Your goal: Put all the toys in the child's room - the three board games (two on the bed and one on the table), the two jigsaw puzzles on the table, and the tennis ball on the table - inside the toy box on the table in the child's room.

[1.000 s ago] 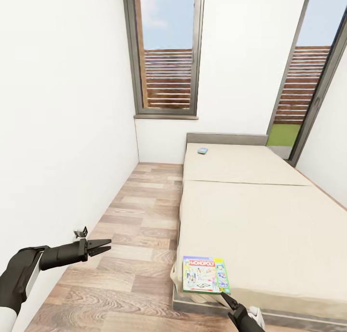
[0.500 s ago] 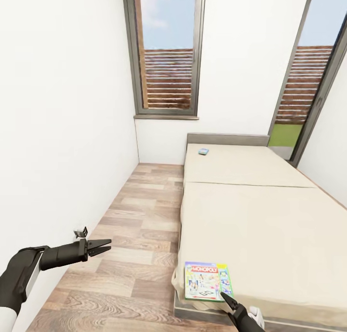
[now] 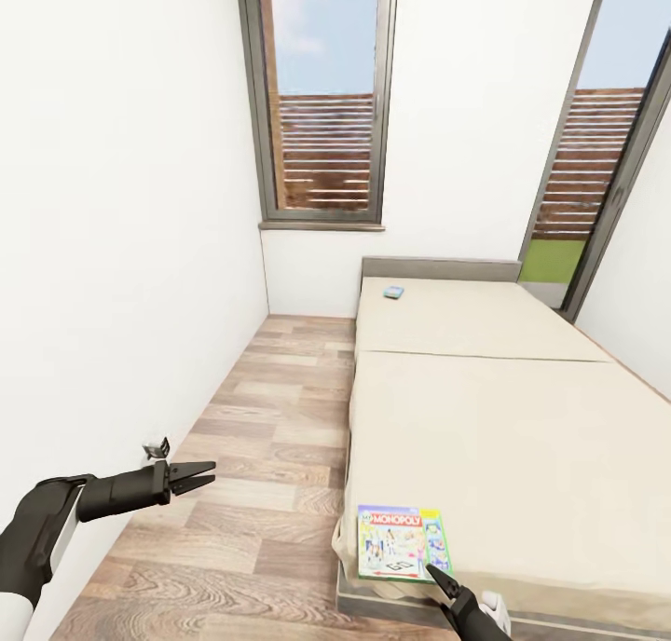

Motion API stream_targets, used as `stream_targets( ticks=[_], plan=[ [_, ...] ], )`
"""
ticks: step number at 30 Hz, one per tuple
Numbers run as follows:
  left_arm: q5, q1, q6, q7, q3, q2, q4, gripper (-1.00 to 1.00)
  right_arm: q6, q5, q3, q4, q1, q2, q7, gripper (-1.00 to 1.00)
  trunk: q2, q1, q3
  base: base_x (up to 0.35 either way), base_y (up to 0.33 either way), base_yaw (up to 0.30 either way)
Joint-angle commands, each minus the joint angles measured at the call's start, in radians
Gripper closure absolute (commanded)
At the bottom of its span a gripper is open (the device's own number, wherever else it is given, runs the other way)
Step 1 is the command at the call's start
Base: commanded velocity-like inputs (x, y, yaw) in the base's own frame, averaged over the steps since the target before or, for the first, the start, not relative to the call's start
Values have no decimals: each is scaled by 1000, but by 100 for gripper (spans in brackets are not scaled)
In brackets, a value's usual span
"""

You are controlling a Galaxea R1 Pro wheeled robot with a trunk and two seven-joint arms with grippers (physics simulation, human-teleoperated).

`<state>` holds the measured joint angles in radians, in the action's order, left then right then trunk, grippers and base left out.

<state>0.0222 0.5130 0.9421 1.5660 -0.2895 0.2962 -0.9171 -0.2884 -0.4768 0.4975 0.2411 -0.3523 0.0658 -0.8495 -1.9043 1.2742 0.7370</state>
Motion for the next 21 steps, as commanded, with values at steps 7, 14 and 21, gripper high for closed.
stream_targets(
  ticks=[7,14,21],
  plan=[
    [2,0,11,5,0,1,0,-100,-9,-7,1,0,-1,0,-2,-100,-15,8,7,0,0,0],
    [3,1,11,5,0,1,0,-100,-9,-6,1,0,-1,0,-2,-100,-15,8,7,0,0,0],
    [4,1,10,5,-1,3,0,-100,-9,-6,1,0,-1,0,-2,-100,-15,8,7,85,63,0]
  ],
)
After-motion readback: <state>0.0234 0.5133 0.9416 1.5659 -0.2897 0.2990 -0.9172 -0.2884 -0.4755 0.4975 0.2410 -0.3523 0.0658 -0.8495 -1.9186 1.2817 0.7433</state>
